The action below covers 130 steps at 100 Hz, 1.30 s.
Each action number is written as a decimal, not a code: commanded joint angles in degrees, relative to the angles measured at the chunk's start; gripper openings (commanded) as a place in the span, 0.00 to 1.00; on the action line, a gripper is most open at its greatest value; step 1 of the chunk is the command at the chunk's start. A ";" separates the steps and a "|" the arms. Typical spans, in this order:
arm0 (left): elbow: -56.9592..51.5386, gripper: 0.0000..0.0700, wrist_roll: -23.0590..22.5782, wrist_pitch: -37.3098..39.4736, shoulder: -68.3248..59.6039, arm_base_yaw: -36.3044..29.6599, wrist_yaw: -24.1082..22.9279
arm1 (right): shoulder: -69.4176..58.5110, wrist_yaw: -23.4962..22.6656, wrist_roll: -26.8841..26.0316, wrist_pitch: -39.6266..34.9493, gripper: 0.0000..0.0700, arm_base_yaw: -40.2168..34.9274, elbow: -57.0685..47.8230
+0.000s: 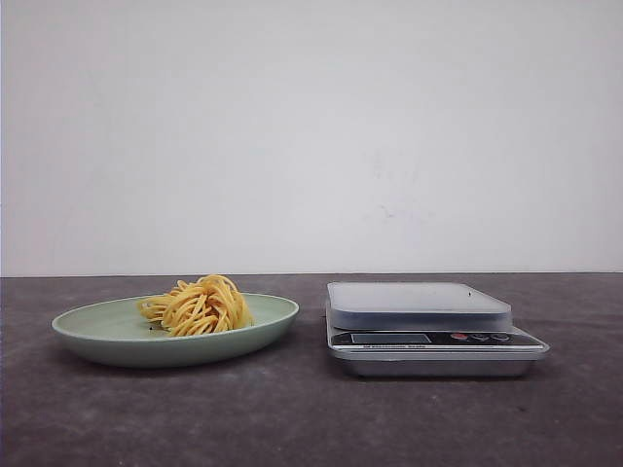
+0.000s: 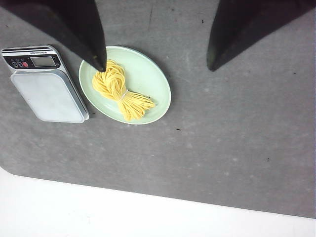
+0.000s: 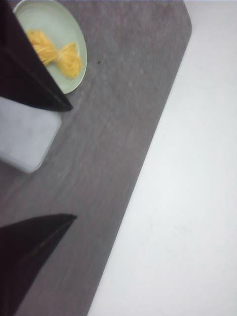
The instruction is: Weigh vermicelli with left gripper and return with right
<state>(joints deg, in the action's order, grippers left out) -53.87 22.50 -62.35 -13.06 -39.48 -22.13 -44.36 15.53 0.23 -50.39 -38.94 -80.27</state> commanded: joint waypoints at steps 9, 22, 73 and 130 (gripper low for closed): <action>-0.72 0.54 -0.61 1.11 -0.04 -0.22 0.11 | 11.04 2.49 -2.82 -4.37 0.61 -0.39 -1.16; -0.72 0.54 -0.63 2.03 -0.04 -0.22 0.11 | 17.84 5.27 -6.38 -12.96 0.62 -0.15 -1.11; -0.70 0.48 -0.81 5.86 -0.04 -0.22 0.13 | 30.45 2.23 -11.37 -13.00 0.62 4.28 16.37; -0.72 0.01 -2.27 5.27 -0.04 -0.22 0.17 | 31.78 -2.64 -14.86 -5.03 0.02 4.31 26.82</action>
<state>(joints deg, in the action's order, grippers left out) -53.87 20.95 -57.28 -13.06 -39.48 -22.13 -12.78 13.04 -13.82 -55.90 -34.39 -52.97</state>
